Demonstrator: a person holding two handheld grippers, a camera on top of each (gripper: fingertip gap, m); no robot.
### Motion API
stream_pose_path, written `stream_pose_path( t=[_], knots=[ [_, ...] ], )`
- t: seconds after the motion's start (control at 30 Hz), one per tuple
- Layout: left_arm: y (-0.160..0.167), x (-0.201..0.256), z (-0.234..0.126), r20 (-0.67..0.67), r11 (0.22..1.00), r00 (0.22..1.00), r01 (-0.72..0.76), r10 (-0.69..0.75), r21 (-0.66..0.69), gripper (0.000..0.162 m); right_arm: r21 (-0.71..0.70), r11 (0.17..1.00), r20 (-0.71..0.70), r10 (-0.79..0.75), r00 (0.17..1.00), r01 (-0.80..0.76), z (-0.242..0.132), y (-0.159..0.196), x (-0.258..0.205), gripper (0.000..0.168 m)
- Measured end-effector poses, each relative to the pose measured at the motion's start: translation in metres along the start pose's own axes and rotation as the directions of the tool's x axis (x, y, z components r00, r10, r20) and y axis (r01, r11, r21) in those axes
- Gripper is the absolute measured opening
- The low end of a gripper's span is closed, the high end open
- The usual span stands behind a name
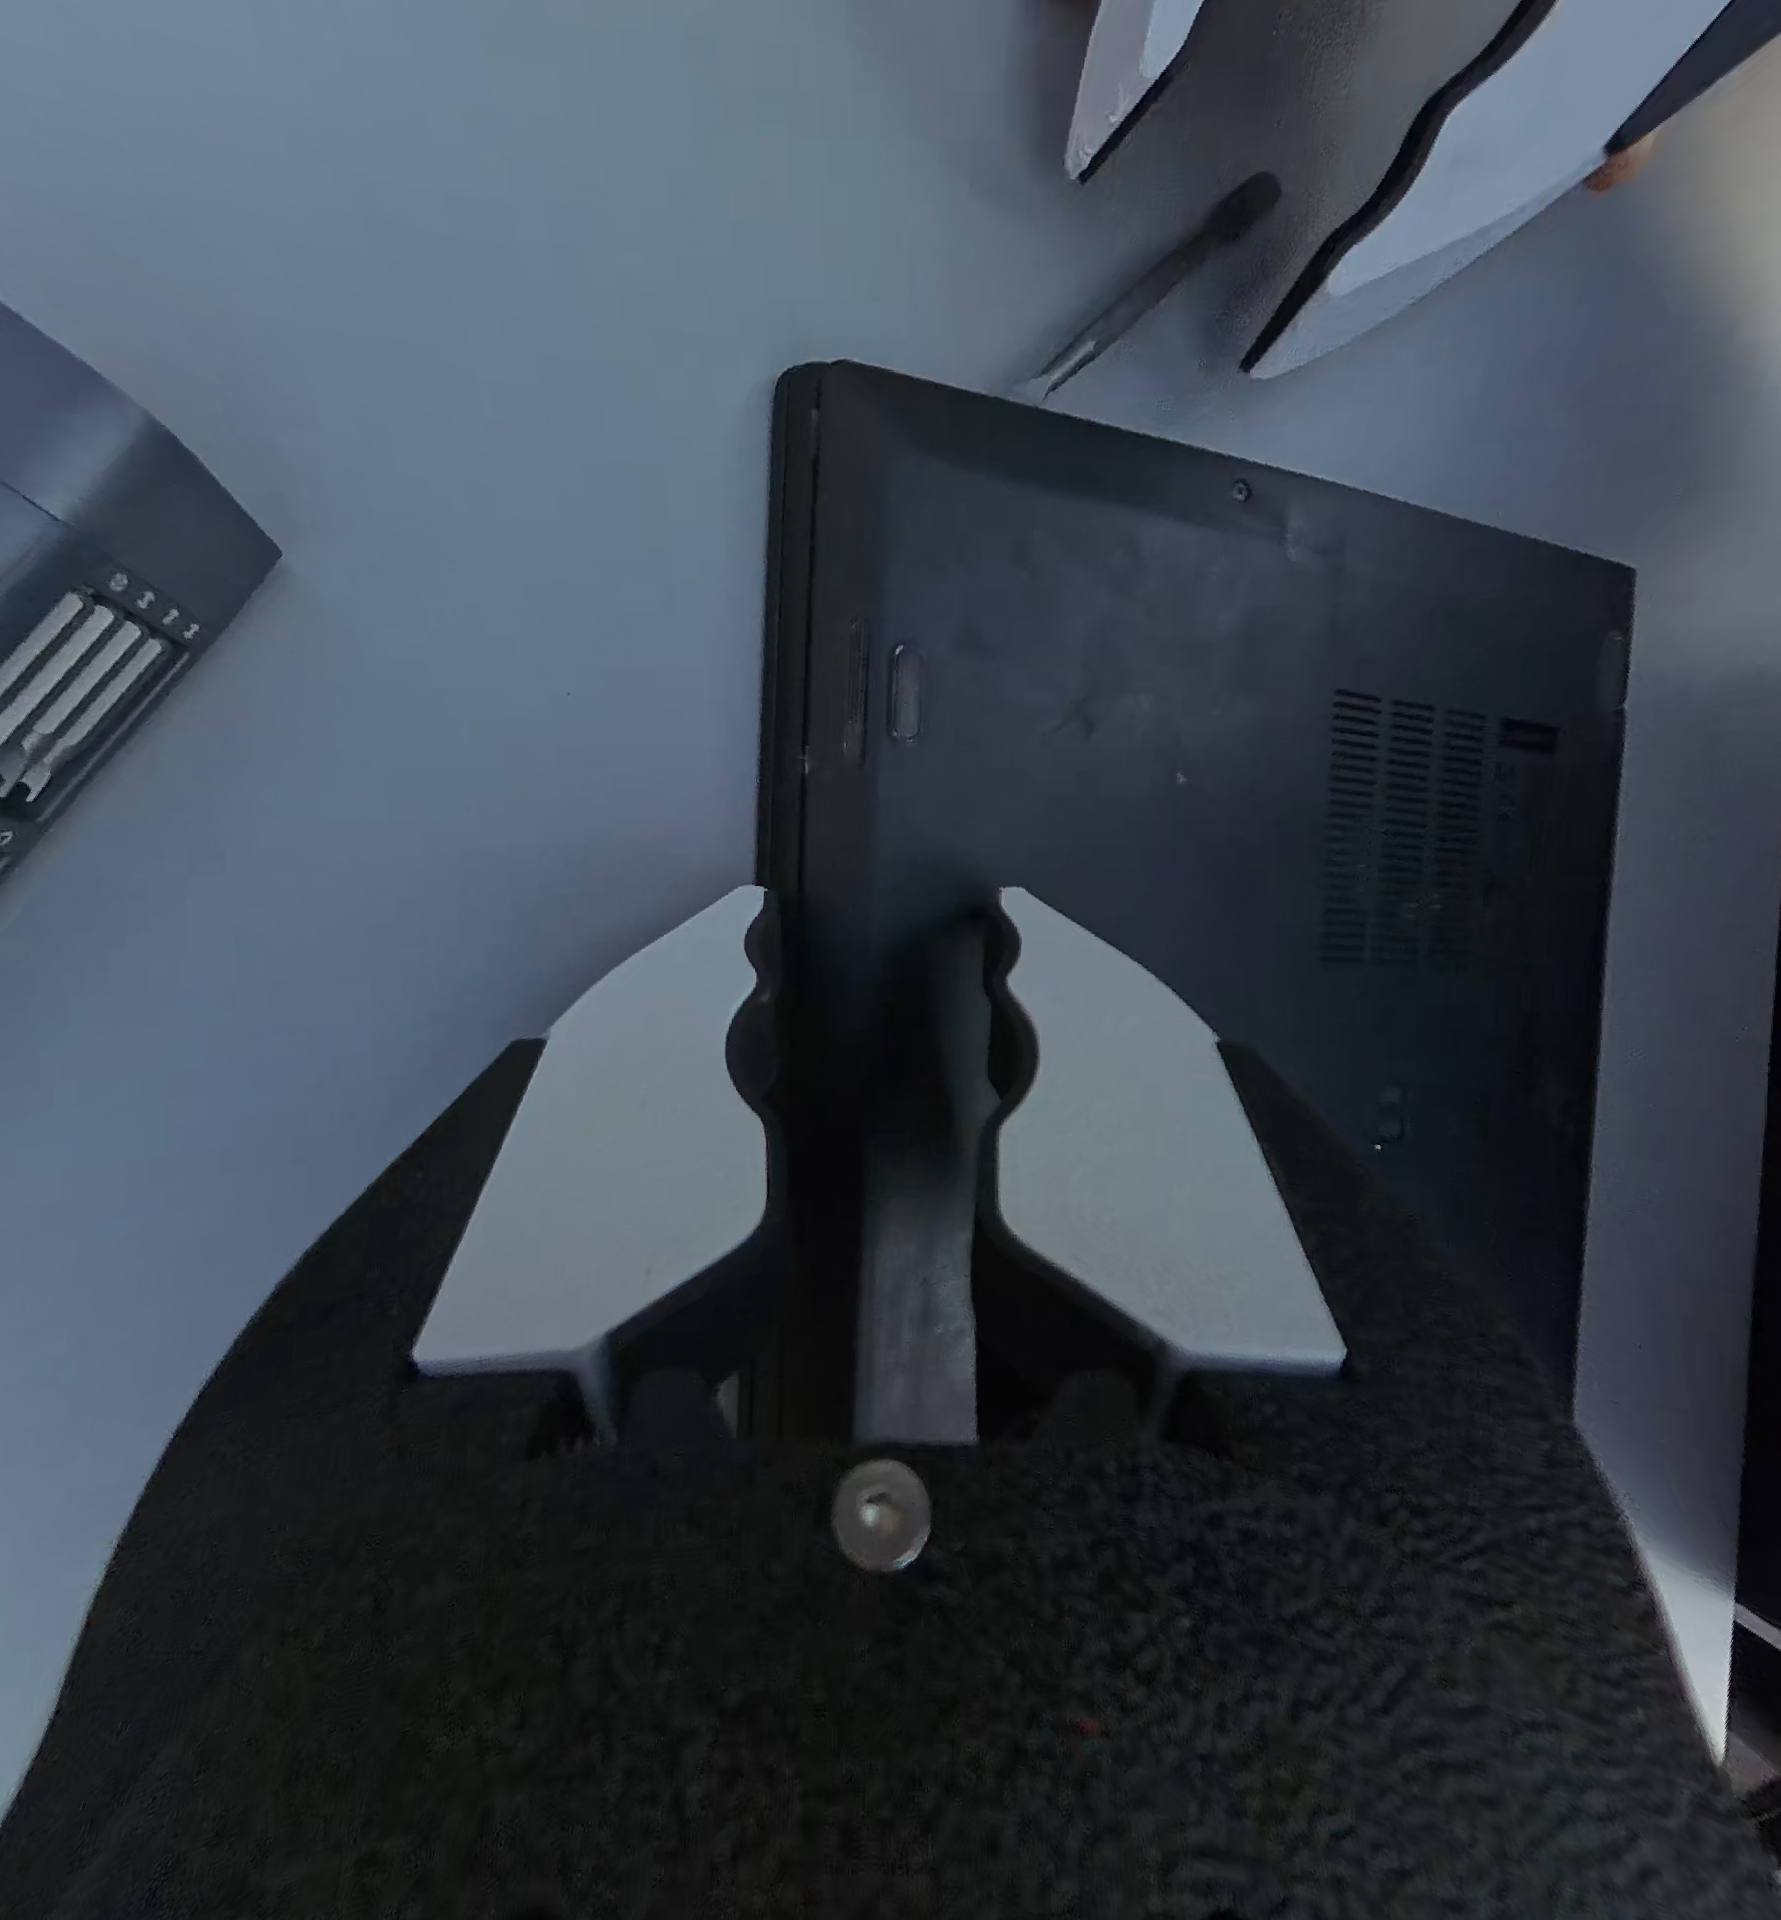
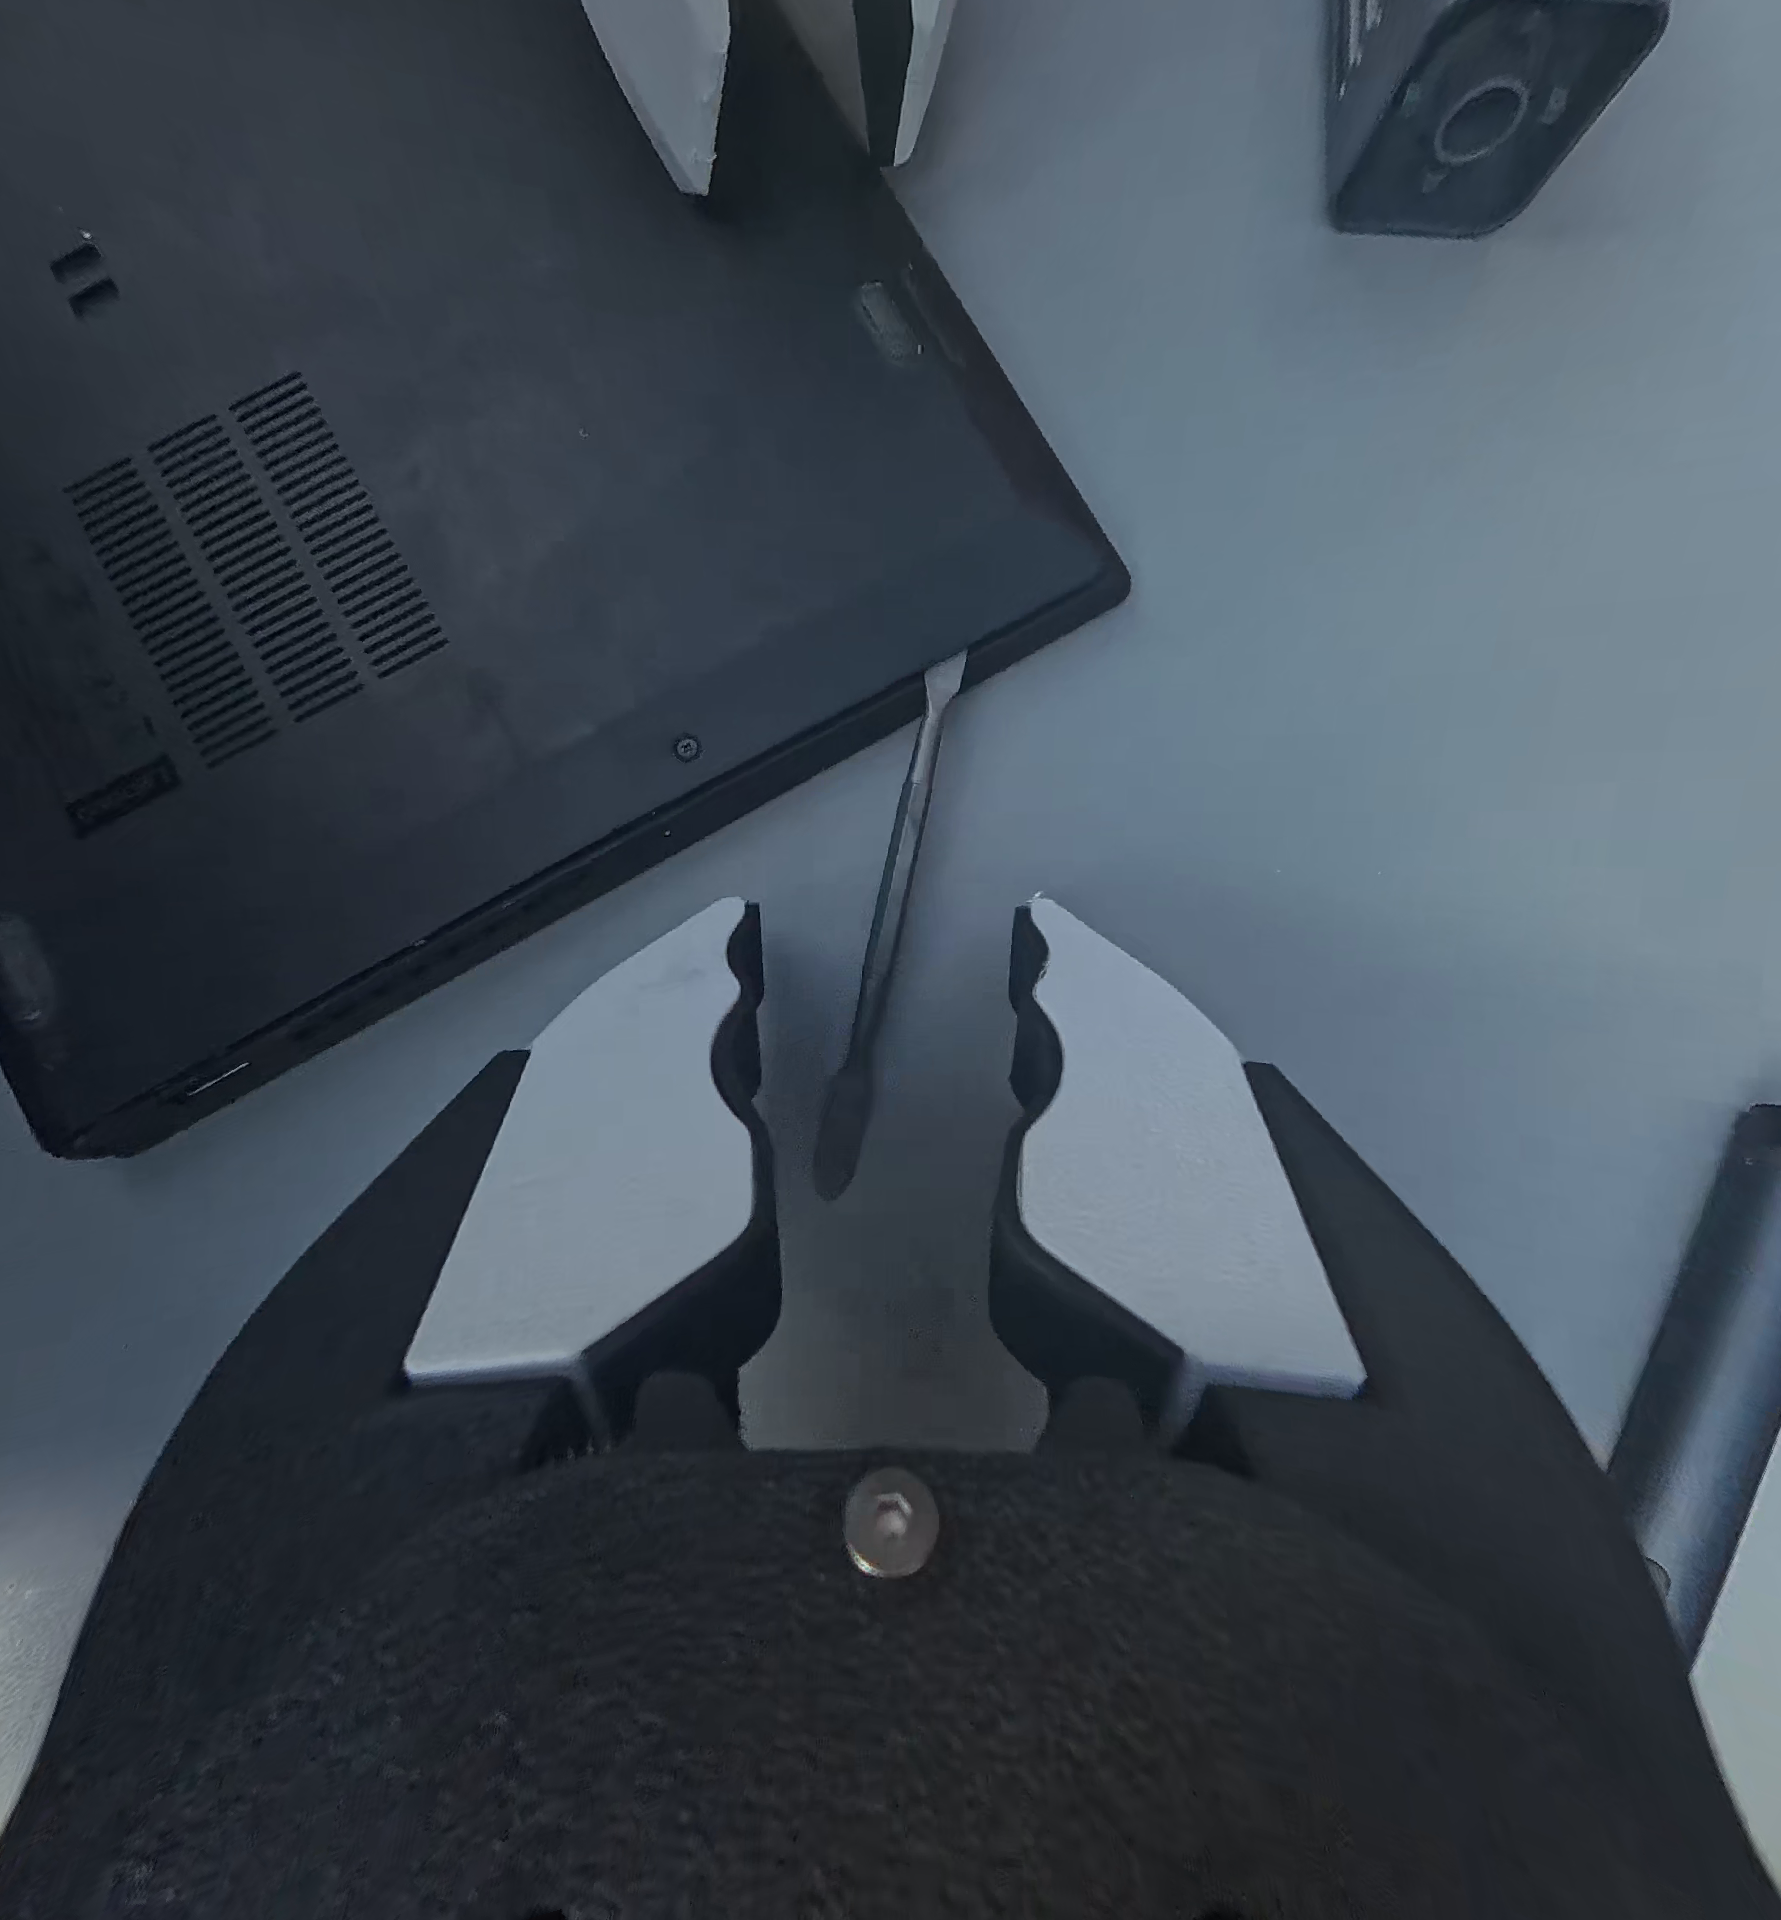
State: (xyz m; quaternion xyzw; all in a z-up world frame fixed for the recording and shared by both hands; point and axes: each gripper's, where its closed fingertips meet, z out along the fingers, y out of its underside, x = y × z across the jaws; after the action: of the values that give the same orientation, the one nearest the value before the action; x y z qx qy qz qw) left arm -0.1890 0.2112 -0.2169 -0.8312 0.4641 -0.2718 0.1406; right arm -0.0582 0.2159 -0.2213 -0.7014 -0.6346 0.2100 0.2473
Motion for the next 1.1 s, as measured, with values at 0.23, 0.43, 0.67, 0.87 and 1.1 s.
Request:
stream_pose_path(
  t=[0.23,0.43,0.67,0.87,1.1],
  knots=[
    [-0.003,0.004,-0.002,-0.045,0.999,0.999,0.032,-0.031,0.029,0.035,0.022,0.994,-0.102,-0.104,0.989,0.107,0.017,-0.013,0.010,0.005],
    [-0.001,0.001,-0.002,-0.022,1.000,0.999,0.025,-0.025,0.015,0.038,0.053,0.991,-0.064,-0.121,0.991,0.124,0.016,-0.023,0.008,0.003],
    [-0.005,0.005,-0.013,-0.110,0.997,0.992,0.072,-0.068,0.036,0.027,0.086,0.990,-0.062,-0.109,0.992,0.114,0.010,-0.027,0.008,0.004],
    [-0.006,0.003,-0.015,-0.179,0.993,0.978,0.114,-0.107,0.030,0.021,0.037,0.993,-0.085,-0.105,0.991,0.108,0.001,-0.009,0.016,0.004],
    [-0.013,0.007,-0.025,-0.242,0.989,0.963,0.134,-0.117,0.057,0.017,0.004,0.999,-0.103,-0.034,0.994,0.035,-0.017,0.026,0.011,0.005]
  ],
)
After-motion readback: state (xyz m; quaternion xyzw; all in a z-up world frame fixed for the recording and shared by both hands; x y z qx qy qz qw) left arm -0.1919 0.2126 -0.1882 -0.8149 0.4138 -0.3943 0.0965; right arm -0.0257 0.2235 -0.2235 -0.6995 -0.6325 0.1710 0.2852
